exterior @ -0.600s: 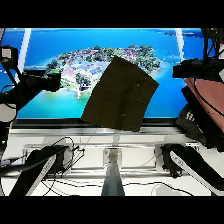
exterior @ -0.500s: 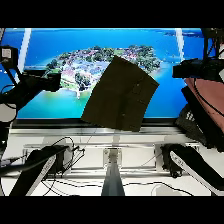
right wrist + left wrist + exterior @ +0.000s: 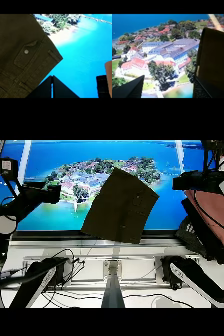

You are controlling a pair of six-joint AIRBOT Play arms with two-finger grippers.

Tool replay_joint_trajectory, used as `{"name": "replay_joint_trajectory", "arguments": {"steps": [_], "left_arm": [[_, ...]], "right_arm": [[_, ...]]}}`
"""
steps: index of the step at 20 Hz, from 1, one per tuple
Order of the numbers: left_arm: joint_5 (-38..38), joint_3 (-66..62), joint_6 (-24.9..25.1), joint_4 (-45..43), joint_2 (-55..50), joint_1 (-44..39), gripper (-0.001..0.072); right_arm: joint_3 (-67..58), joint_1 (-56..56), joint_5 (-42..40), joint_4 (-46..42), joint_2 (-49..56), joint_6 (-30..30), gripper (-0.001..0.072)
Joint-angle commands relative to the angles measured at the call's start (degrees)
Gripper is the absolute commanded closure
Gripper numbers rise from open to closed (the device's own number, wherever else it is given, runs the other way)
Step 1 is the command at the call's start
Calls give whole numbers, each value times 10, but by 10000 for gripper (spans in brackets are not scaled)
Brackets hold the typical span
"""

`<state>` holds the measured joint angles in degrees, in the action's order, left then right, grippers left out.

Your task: Fold the clothes and pants, and hang the long-sleeved shirts on hangers.

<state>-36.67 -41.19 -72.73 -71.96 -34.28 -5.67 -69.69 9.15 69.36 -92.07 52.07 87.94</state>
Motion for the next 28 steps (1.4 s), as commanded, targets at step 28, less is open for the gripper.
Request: {"name": "replay_joint_trajectory", "arguments": {"steps": [28], "left_arm": [[-362,21,126,173,-412,1,20]], "right_arm": [[0,-2,7,-25,1,-35,672]]}}
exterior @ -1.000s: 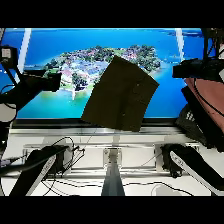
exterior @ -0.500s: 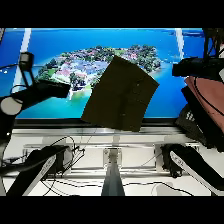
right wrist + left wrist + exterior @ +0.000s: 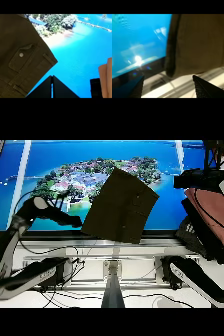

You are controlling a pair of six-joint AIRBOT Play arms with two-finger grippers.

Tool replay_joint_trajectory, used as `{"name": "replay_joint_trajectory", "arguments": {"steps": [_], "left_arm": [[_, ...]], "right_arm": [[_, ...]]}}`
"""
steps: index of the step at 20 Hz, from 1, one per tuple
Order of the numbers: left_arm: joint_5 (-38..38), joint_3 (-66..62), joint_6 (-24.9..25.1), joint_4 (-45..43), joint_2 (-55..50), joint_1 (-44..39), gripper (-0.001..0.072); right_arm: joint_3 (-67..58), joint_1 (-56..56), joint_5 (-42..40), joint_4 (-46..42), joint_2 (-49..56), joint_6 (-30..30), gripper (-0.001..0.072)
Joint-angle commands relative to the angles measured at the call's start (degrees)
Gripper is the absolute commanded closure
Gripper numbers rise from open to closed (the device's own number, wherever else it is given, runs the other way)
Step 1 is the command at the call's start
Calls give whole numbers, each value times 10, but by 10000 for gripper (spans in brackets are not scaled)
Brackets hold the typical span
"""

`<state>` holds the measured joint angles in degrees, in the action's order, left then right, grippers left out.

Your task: Fold the clothes and pants, and hang the long-sleeved shirts on hangers.

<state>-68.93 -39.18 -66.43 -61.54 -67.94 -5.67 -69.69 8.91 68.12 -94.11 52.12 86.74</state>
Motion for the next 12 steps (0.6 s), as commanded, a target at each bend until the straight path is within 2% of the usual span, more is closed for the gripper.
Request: {"name": "replay_joint_trajectory", "arguments": {"steps": [1,5,7,9,10,12], "left_arm": [[-34,0,71,80,-94,1,20],[-28,0,122,110,-127,1,27],[-16,0,129,115,-127,1,222],[6,0,129,115,-127,1,348],[19,0,129,115,-127,1,445],[39,0,129,115,-127,1,686]], "right_arm": [[0,0,28,-5,0,-34,672],[0,0,50,-10,1,-56,672],[13,-3,58,-43,1,-70,673],[52,-36,87,-46,1,-69,673],[82,-61,110,-36,1,-69,674],[160,-118,165,24,1,-70,674]]}}
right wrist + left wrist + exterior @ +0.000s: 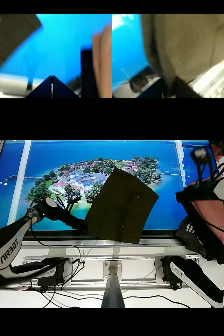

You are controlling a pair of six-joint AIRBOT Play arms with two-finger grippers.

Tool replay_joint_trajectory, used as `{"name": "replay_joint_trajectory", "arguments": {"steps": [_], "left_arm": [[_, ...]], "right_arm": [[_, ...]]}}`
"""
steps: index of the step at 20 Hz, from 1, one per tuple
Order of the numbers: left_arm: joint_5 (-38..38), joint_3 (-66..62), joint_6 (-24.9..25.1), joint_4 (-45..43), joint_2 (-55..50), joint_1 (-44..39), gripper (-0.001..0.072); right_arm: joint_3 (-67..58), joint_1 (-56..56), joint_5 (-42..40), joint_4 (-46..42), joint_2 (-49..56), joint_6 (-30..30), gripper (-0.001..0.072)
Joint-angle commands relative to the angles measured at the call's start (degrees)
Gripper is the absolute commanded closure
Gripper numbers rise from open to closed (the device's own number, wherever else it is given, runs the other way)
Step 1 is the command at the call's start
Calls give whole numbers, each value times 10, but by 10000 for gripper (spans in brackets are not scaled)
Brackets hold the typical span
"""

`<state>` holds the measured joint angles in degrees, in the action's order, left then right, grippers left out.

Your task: Fold the clothes and pants, and hang the long-sleeved shirts on hangers.

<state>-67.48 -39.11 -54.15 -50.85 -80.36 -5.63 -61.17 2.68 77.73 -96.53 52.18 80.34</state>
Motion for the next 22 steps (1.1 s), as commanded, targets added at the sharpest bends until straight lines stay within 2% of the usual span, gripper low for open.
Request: {"name": "replay_joint_trajectory", "arguments": {"steps": [1,4,7,8,9,10,14,20,22], "left_arm": [[29,0,7,10,-3,0,684],[30,0,20,17,-3,0,684],[30,0,20,17,-3,0,684],[30,0,20,17,-3,0,684],[30,0,19,17,-3,0,684],[30,0,19,17,-3,0,684],[31,0,22,31,-3,0,684],[35,0,28,84,-3,-4,684],[44,0,36,106,-3,-21,685]], "right_arm": [[115,-81,93,98,0,-10,674],[246,-123,126,315,0,-68,674],[380,-123,65,465,0,-80,669],[415,-123,34,494,0,-76,559],[441,-123,7,518,0,-65,379],[462,-123,-19,544,0,-49,241],[496,-123,-78,610,0,-31,252],[498,-123,-132,603,0,-30,250],[498,-123,-170,574,0,-23,250]]}}
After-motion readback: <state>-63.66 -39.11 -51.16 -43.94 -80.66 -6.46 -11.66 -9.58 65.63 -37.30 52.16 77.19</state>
